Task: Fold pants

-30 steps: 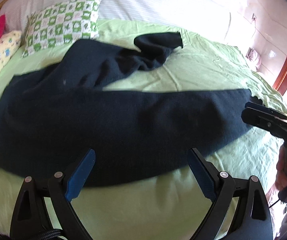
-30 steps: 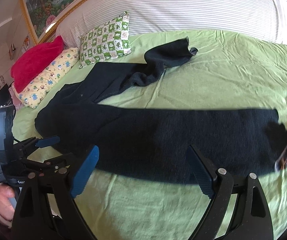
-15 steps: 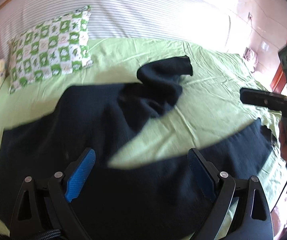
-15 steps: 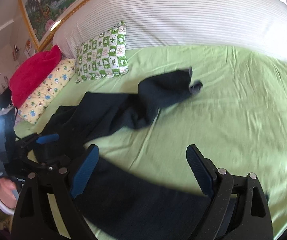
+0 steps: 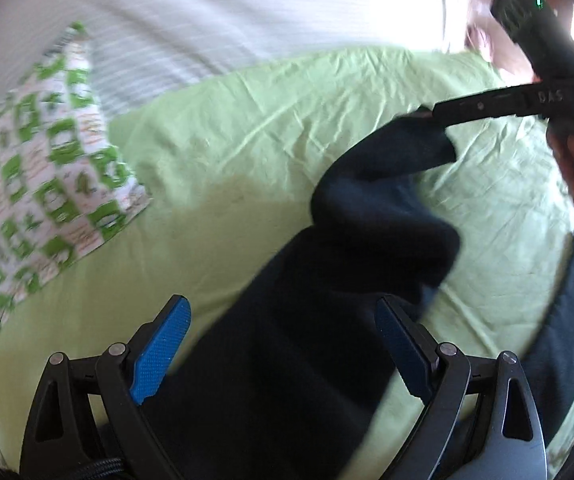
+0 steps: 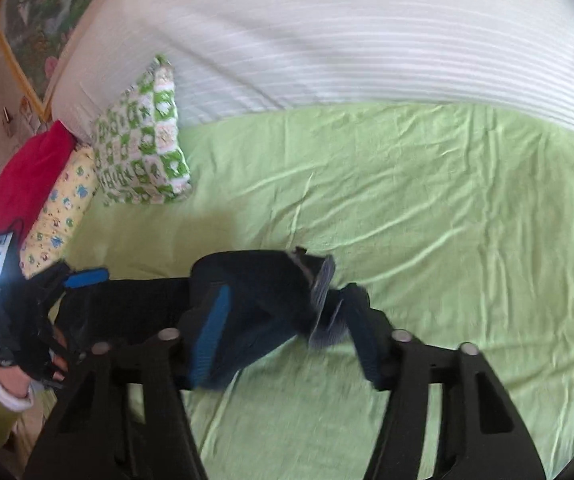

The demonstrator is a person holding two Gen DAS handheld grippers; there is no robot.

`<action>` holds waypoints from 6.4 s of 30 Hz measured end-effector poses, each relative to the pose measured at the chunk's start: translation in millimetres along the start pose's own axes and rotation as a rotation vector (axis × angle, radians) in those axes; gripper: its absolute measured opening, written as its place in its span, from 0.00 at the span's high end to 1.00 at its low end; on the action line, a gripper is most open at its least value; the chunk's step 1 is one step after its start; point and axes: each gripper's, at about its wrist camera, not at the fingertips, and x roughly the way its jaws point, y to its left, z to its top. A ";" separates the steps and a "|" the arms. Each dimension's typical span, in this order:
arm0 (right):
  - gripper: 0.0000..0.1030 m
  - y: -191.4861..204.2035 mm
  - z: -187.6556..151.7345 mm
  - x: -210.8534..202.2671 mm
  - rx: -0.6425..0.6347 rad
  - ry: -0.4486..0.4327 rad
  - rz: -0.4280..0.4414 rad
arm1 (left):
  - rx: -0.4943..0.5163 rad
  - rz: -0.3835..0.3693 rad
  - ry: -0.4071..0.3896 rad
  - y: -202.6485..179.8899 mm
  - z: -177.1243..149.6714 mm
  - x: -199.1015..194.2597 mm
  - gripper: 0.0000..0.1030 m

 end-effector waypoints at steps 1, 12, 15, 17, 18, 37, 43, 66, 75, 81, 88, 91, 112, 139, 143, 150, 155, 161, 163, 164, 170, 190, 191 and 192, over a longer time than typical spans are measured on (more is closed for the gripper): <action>0.50 -1.7 2.8 7.4 -0.002 0.019 0.006 | 0.012 0.002 0.016 2.9 2.8 7.0 0.09; 0.91 -7.8 7.5 34.7 -0.040 0.034 0.030 | 0.068 -0.068 0.215 9.3 10.1 78.0 0.57; 0.91 -5.5 3.6 21.3 -0.057 0.000 0.011 | 0.056 -0.099 0.185 1.1 7.9 66.2 0.92; 0.91 -7.3 0.4 7.7 -0.055 -0.028 0.002 | 0.059 -0.106 0.160 -5.2 6.1 53.8 0.94; 0.91 -9.5 -2.6 -3.0 -0.052 -0.046 0.002 | 0.056 -0.117 0.148 -8.1 4.2 45.6 0.94; 0.92 -66.1 -117.3 -140.6 0.037 -0.170 -0.045 | 0.075 -0.264 0.039 -109.3 -62.1 -72.1 0.95; 0.92 -65.4 -161.2 -156.6 -0.030 -0.198 -0.039 | 0.057 -0.305 0.051 -128.9 -99.1 -88.0 0.95; 0.95 -78.4 -282.1 -176.3 -0.219 -0.054 -0.163 | 0.056 -0.348 0.077 -152.1 -162.8 -83.8 0.94; 0.93 -65.5 -290.2 -196.5 -0.127 -0.092 -0.203 | 0.052 -0.359 0.073 -156.7 -172.5 -88.7 0.64; 0.38 -17.4 -289.0 -215.3 -0.111 -0.239 -0.111 | 0.011 -0.347 0.004 -151.3 -179.2 -114.5 0.58; 0.38 54.2 -268.5 -167.5 -0.121 -0.221 0.094 | -0.096 -0.297 -0.059 -105.6 -194.7 -143.9 0.55; 0.38 87.1 -259.4 -138.7 -0.142 -0.191 0.146 | -0.168 -0.259 -0.082 -71.8 -205.8 -155.7 0.55; 0.38 205.8 -206.1 -5.7 -0.190 0.013 0.356 | -0.399 -0.048 -0.101 117.7 -232.3 -175.9 0.46; 0.94 235.2 -181.9 36.4 -0.241 0.096 0.402 | -0.286 -0.230 0.023 163.4 -196.1 -111.9 0.90; 0.94 249.0 -188.6 14.1 -0.304 0.037 0.400 | -0.316 -0.210 -0.049 155.4 -214.2 -151.1 0.91; 0.94 274.7 -222.8 0.6 -0.452 0.009 0.382 | -0.376 -0.141 -0.187 140.2 -270.5 -204.1 0.91; 0.94 281.7 -242.5 15.5 -0.485 0.027 0.366 | -0.471 -0.130 -0.245 138.3 -309.3 -206.7 0.90; 0.94 286.0 -255.2 24.7 -0.489 0.041 0.347 | -0.570 -0.107 -0.279 139.0 -346.2 -198.1 0.88; 0.94 288.5 -257.6 24.6 -0.498 0.044 0.341 | -0.580 -0.084 -0.270 136.7 -352.4 -196.8 0.87; 0.94 289.3 -258.4 24.6 -0.504 0.045 0.337 | -0.592 -0.086 -0.267 136.1 -357.5 -196.5 0.85; 0.89 287.5 -260.1 22.5 -0.473 0.047 0.341 | -0.694 -0.083 -0.254 134.3 -386.8 -202.7 0.75; 0.73 259.9 -247.7 -15.9 -0.263 -0.057 0.411 | -0.983 -0.148 -0.332 110.1 -400.4 -239.3 0.36; 0.72 254.2 -246.4 -18.5 -0.242 -0.066 0.403 | -0.982 -0.132 -0.314 108.3 -398.0 -236.8 0.36; 0.72 248.2 -245.0 -21.1 -0.218 -0.075 0.400 | -0.989 -0.115 -0.302 106.6 -396.7 -234.0 0.35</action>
